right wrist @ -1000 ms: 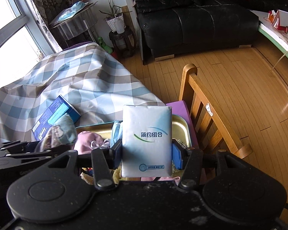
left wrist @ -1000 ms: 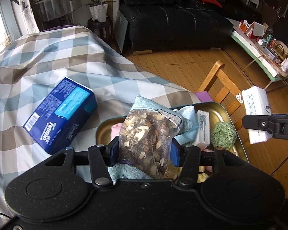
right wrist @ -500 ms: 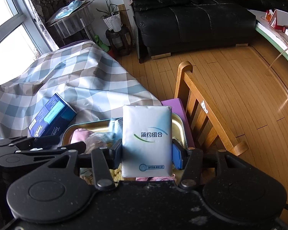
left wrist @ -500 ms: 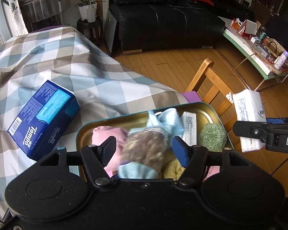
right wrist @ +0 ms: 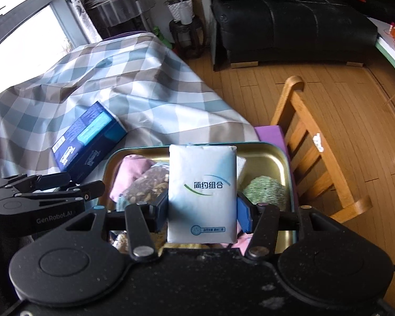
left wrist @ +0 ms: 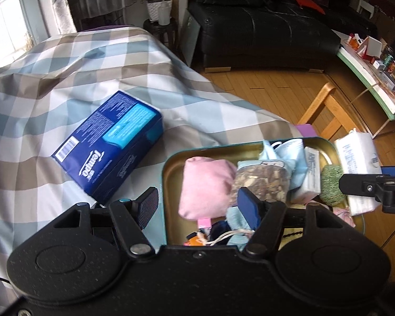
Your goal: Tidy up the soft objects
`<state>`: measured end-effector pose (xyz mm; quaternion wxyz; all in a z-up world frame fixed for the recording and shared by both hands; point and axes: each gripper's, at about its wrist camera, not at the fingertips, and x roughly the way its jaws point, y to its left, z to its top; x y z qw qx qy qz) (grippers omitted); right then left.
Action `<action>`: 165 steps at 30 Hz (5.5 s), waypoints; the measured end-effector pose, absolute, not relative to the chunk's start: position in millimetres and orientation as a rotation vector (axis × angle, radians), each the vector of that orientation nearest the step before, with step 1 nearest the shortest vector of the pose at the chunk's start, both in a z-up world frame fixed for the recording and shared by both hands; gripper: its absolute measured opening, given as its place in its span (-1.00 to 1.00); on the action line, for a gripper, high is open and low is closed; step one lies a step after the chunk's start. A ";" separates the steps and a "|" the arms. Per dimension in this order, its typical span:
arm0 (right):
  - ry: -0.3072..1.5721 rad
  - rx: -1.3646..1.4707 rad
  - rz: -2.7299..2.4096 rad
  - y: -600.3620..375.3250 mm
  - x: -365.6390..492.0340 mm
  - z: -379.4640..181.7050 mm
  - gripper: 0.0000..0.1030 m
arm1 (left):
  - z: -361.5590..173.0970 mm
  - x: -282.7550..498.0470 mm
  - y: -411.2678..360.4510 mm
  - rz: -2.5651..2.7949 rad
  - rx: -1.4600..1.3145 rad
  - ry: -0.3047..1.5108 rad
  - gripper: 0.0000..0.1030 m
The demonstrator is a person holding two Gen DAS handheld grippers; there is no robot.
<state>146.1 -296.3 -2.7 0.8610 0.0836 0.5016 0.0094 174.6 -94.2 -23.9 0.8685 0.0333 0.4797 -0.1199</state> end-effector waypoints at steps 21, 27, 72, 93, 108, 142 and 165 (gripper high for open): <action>1.090 -0.053 -0.034 -271.6 139.6 27.6 0.35 | -13.1 138.0 -57.9 -0.217 0.078 0.957 0.29; 1.073 -0.084 -0.085 -277.3 139.2 52.1 0.38 | -0.9 125.8 -52.8 -0.214 0.072 0.928 0.29; 1.167 -0.017 -0.211 -260.5 128.4 57.3 0.56 | 42.1 113.6 -87.6 -0.139 0.060 0.884 0.55; 1.025 -0.054 -0.310 -239.9 87.6 33.9 0.57 | 31.4 108.5 -80.8 -0.109 0.060 0.895 0.56; 1.068 -0.047 -0.273 -231.8 88.9 27.2 0.57 | 23.7 108.7 -78.6 -0.100 0.079 0.919 0.57; 1.099 -0.070 -0.255 -225.1 90.6 20.5 0.57 | 23.5 105.7 -75.1 -0.111 0.072 0.912 0.57; 1.106 -0.066 -0.259 -225.0 91.2 20.0 0.57 | 23.3 104.9 -77.6 -0.118 0.075 0.912 0.57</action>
